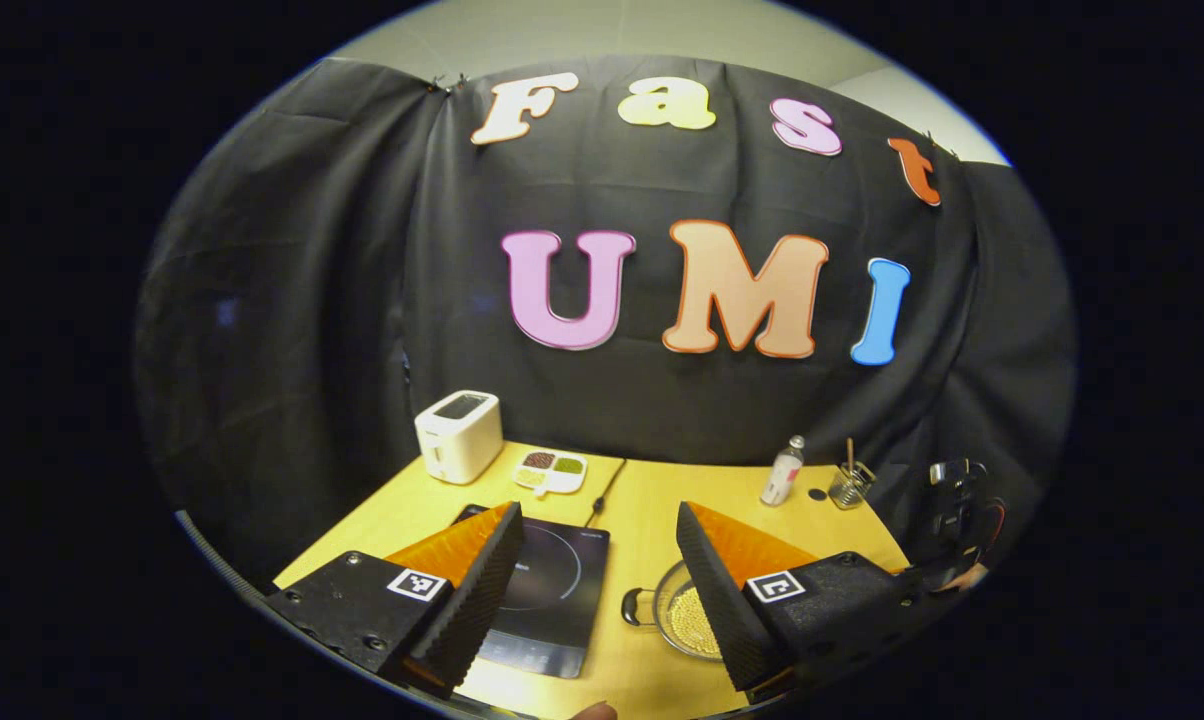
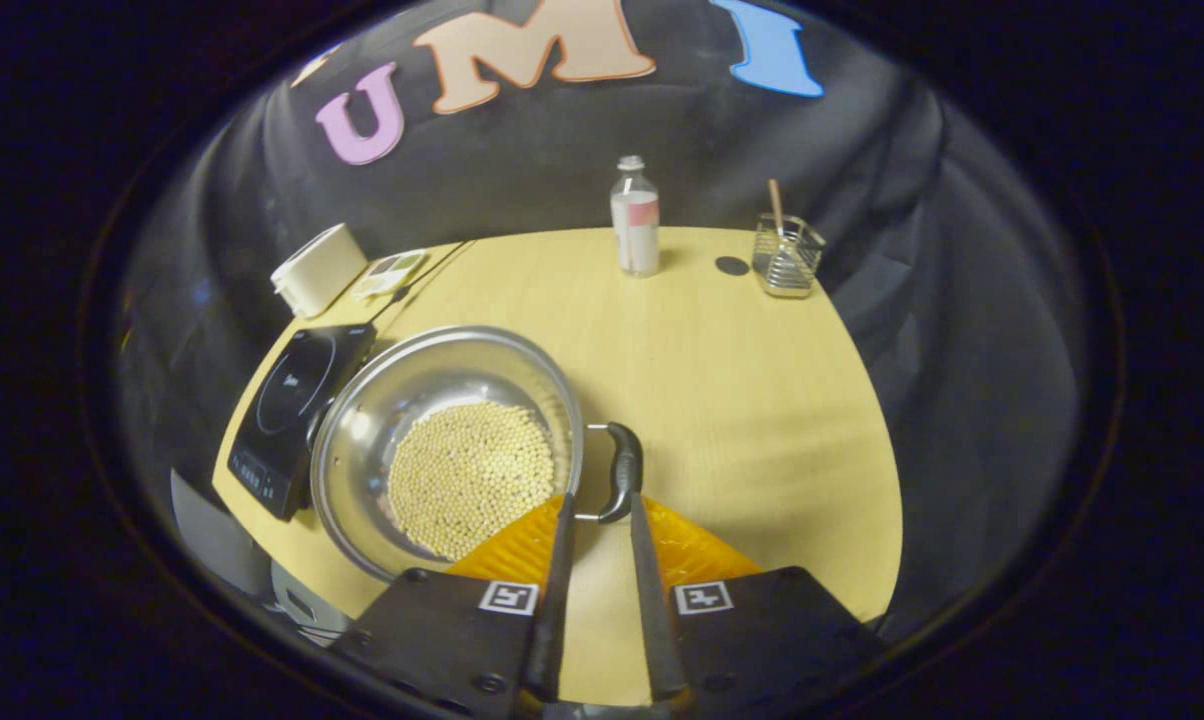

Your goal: First push the handle of the pot to place it horizontally, then grasp the pot with both hands and set it on the induction cooktop.

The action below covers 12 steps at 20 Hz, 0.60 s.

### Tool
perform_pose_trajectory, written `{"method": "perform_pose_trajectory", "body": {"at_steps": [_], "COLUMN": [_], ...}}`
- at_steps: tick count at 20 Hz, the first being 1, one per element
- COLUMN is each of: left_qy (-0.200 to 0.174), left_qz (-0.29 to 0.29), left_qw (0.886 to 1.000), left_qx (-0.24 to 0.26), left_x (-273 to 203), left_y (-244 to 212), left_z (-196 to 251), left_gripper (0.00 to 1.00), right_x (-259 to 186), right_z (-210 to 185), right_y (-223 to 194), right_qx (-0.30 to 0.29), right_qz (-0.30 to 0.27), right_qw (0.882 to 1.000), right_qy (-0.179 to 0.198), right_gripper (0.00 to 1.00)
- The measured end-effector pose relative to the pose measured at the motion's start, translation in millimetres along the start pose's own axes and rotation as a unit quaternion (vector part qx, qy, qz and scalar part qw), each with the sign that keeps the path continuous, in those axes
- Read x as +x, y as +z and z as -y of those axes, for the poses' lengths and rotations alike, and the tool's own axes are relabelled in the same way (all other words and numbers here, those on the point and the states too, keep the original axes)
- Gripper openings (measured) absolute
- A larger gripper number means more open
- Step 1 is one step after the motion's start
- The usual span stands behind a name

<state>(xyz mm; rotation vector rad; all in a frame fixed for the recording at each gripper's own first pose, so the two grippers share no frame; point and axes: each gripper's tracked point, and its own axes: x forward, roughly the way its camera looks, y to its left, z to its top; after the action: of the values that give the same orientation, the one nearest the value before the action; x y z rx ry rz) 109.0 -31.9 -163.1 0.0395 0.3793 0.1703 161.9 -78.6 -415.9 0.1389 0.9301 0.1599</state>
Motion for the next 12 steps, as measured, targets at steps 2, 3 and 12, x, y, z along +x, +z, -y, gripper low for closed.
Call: {"method": "perform_pose_trajectory", "body": {"at_steps": [2,3,12], "left_qy": [-0.024,-0.032,-0.087], "left_qz": [-0.016,-0.037,-0.216], "left_qw": [1.0,0.999,0.972], "left_qx": [-0.011,-0.017,-0.042], "left_x": [19.7,29.2,93.0], "left_y": [-15.3,-28.8,-157.6], "left_z": [2.0,2.7,18.1], "left_gripper": [0.94,0.93,0.92], "right_x": [-1.8,-2.8,13.7], "right_z": [-7.9,-6.3,-5.1], "right_y": [0.0,0.7,3.6], "right_qx": [0.014,0.011,0.017], "right_qz": [-0.01,-0.013,-0.033], "right_qw": [1.0,1.0,0.996], "right_qy": [-0.006,-0.018,-0.087], "right_gripper": [0.61,0.74,0.77]}}
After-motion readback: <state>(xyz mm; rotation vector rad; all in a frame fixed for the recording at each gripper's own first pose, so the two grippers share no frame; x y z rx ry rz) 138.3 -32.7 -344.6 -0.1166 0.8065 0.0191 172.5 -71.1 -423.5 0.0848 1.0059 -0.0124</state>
